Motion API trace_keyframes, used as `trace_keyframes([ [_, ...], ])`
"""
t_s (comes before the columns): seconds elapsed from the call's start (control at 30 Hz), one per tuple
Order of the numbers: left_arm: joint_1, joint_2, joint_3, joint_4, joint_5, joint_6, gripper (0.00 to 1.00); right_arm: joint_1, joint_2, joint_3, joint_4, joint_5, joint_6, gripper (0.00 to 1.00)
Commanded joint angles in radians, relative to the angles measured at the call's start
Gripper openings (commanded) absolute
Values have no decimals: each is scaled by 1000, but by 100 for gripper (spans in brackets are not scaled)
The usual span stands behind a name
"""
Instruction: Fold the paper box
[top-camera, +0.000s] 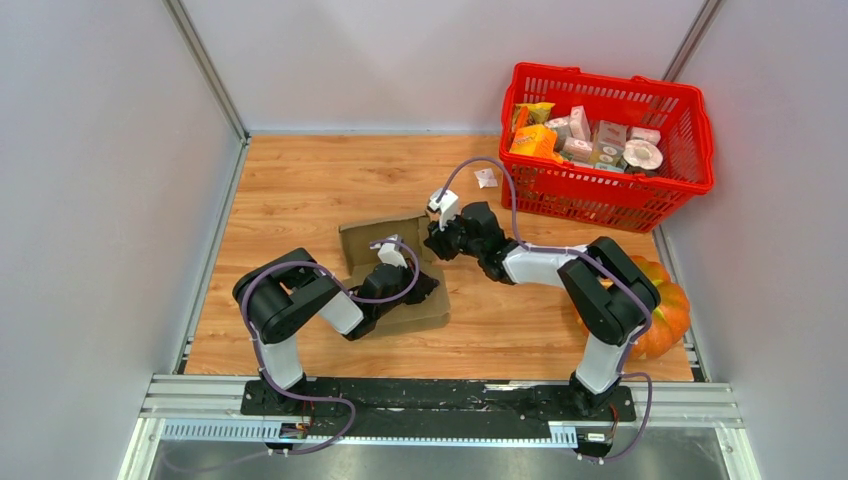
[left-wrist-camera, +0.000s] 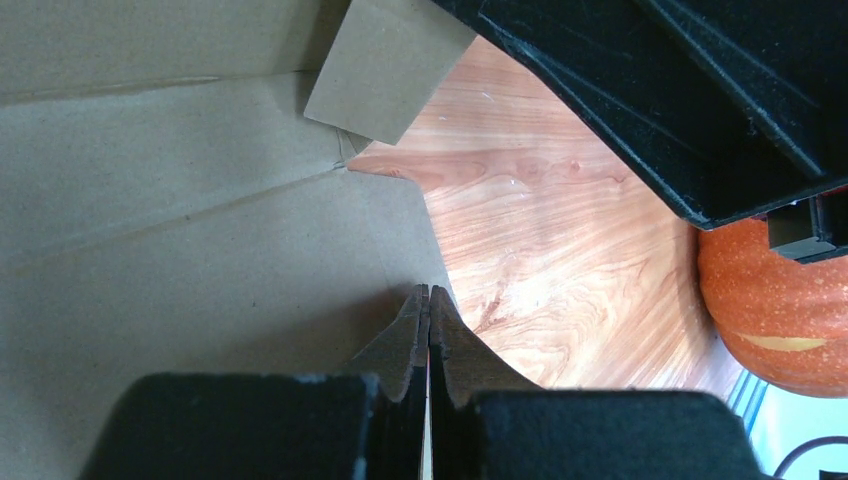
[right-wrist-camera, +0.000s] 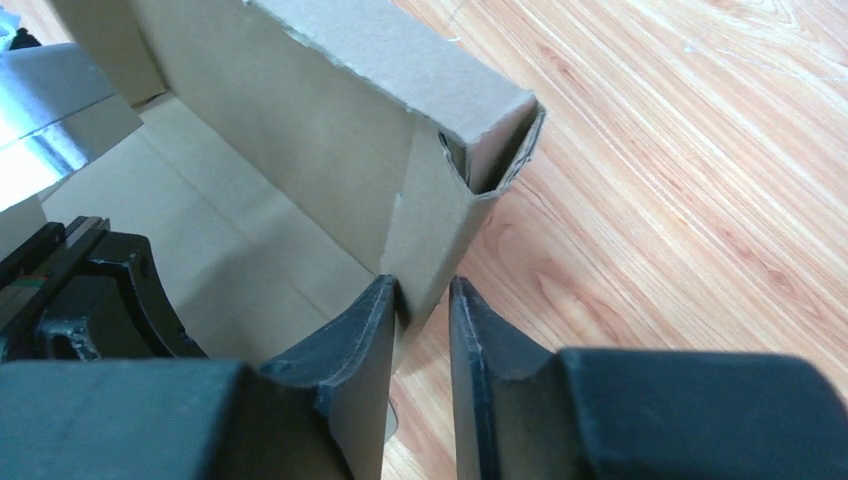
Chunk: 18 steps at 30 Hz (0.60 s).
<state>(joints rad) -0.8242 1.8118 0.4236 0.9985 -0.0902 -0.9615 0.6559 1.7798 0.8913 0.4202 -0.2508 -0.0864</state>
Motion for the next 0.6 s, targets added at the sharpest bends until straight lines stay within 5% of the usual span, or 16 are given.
trace_keyframes([
  [0.0,-3,-2,-31,-118,-2,33,0,31,4,44,78,73,13,21],
  [0.13,-4,-19,-36,-113,-11,35,0,120,7,-6,159,249,-18,0],
  [0.3,-4,-106,-60,-147,-32,70,4,162,4,-38,235,415,-35,0],
  [0.4,-4,-228,-98,-191,-43,119,19,162,-5,-61,264,429,-29,0],
  [0.57,-6,-628,-128,-530,-80,227,32,163,-19,-84,275,427,-21,0],
])
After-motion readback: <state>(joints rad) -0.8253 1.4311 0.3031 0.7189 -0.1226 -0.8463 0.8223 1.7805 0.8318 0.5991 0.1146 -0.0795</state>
